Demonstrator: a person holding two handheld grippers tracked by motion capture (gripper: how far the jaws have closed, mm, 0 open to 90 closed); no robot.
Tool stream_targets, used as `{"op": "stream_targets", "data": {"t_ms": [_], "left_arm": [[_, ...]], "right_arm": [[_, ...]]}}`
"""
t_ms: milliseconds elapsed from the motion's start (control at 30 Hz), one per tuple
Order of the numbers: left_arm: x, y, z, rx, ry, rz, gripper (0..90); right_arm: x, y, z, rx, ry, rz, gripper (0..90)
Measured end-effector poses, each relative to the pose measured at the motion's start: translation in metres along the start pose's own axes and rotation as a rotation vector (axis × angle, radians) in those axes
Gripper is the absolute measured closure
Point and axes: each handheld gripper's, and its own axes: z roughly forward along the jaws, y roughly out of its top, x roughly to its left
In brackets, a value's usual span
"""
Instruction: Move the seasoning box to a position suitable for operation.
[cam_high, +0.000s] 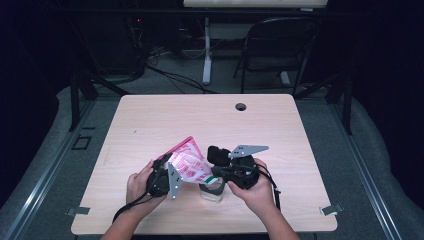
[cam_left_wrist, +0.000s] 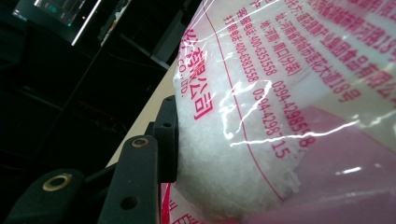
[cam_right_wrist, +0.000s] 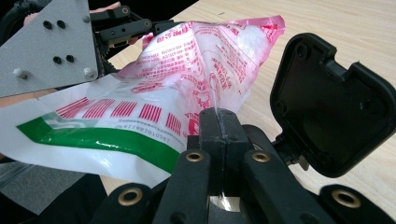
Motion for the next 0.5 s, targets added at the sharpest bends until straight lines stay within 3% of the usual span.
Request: {"op": "stream_targets", "data": {"t_ms": [233, 500], "left_arm": [[-0.0009, 0.0024, -0.0021, -0.005, 0.036, 0.038, 61.4], [-0.0025, 0.0026, -0.003, -0.006, 0.057, 0.054, 61.4]], "right_arm": [[-0.0024, -0.002, -0.0013, 0.001, 0.002, 0.006, 90.0], [-0.0031, -0.0043, 0.0012, 0.01, -0.014, 0.003, 90.0]]}}
